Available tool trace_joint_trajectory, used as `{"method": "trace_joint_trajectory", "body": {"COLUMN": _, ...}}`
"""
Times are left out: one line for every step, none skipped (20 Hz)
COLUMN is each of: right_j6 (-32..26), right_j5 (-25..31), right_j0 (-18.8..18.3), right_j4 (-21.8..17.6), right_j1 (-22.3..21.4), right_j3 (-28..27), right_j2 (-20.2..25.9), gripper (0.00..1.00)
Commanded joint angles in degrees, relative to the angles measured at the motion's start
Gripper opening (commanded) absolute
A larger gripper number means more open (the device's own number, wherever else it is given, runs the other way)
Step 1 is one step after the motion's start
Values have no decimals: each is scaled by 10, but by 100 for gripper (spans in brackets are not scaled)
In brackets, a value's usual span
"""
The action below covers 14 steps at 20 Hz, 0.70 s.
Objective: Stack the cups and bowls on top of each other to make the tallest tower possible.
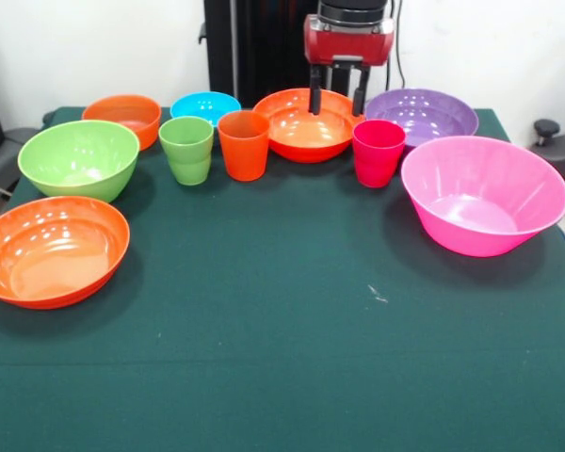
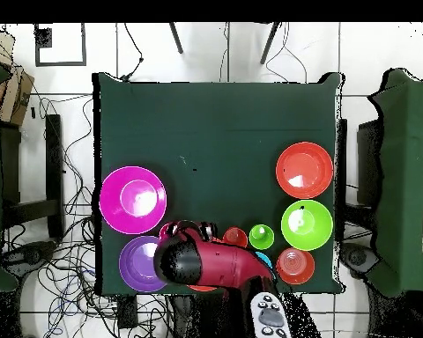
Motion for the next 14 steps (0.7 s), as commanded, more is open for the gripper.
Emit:
{"method": "trace_joint_trajectory", "body": {"right_j6": 42, "right_j5": 21, "right_j0": -35, "right_j4": -35, "right_j1": -10, "right_j3": 15, "right_j2": 47, "gripper": 100}}
{"method": "trace_joint_trajectory", "body": {"right_j6": 38, "right_j5": 24, "right_j0": -40, "right_j4": -37, "right_j1": -13, "right_j3": 16, "right_j2": 48, "gripper": 100}}
{"method": "trace_joint_trajectory", "body": {"right_j6": 37, "right_j5": 21, "right_j0": -46, "right_j4": -42, "right_j1": -17, "right_j3": 26, "right_j2": 50, "gripper": 100}}
{"method": "trace_joint_trajectory", "body": {"right_j6": 37, "right_j5": 19, "right_j0": -49, "right_j4": -45, "right_j1": -19, "right_j3": 29, "right_j2": 51, "gripper": 100}}
{"method": "trace_joint_trajectory", "body": {"right_j6": 35, "right_j5": 21, "right_j0": -52, "right_j4": -46, "right_j1": -20, "right_j3": 29, "right_j2": 51, "gripper": 100}}
{"method": "trace_joint_trajectory", "body": {"right_j6": 34, "right_j5": 22, "right_j0": -55, "right_j4": -48, "right_j1": -22, "right_j3": 30, "right_j2": 52, "gripper": 100}}
{"method": "trace_joint_trajectory", "body": {"right_j6": 33, "right_j5": 23, "right_j0": -59, "right_j4": -50, "right_j1": -22, "right_j3": 30, "right_j2": 54, "gripper": 100}}
{"method": "trace_joint_trajectory", "body": {"right_j6": 32, "right_j5": 24, "right_j0": -62, "right_j4": -53, "right_j1": -22, "right_j3": 31, "right_j2": 55, "gripper": 100}}
{"method": "trace_joint_trajectory", "body": {"right_j6": 31, "right_j5": 25, "right_j0": -64, "right_j4": -55, "right_j1": -22, "right_j3": 30, "right_j2": 56, "gripper": 100}}
{"method": "trace_joint_trajectory", "body": {"right_j6": 31, "right_j5": 26, "right_j0": -65, "right_j4": -57, "right_j1": -23, "right_j3": 31, "right_j2": 56, "gripper": 100}}
{"method": "trace_joint_trajectory", "body": {"right_j6": 31, "right_j5": 27, "right_j0": -67, "right_j4": -58, "right_j1": -24, "right_j3": 31, "right_j2": 57, "gripper": 100}}
{"method": "trace_joint_trajectory", "body": {"right_j6": 32, "right_j5": 29, "right_j0": -68, "right_j4": -60, "right_j1": -26, "right_j3": 33, "right_j2": 57, "gripper": 100}}
{"method": "trace_joint_trajectory", "body": {"right_j6": 32, "right_j5": 29, "right_j0": -70, "right_j4": -62, "right_j1": -28, "right_j3": 36, "right_j2": 58, "gripper": 100}}
{"method": "trace_joint_trajectory", "body": {"right_j6": 31, "right_j5": 30, "right_j0": -73, "right_j4": -63, "right_j1": -30, "right_j3": 39, "right_j2": 60, "gripper": 100}}
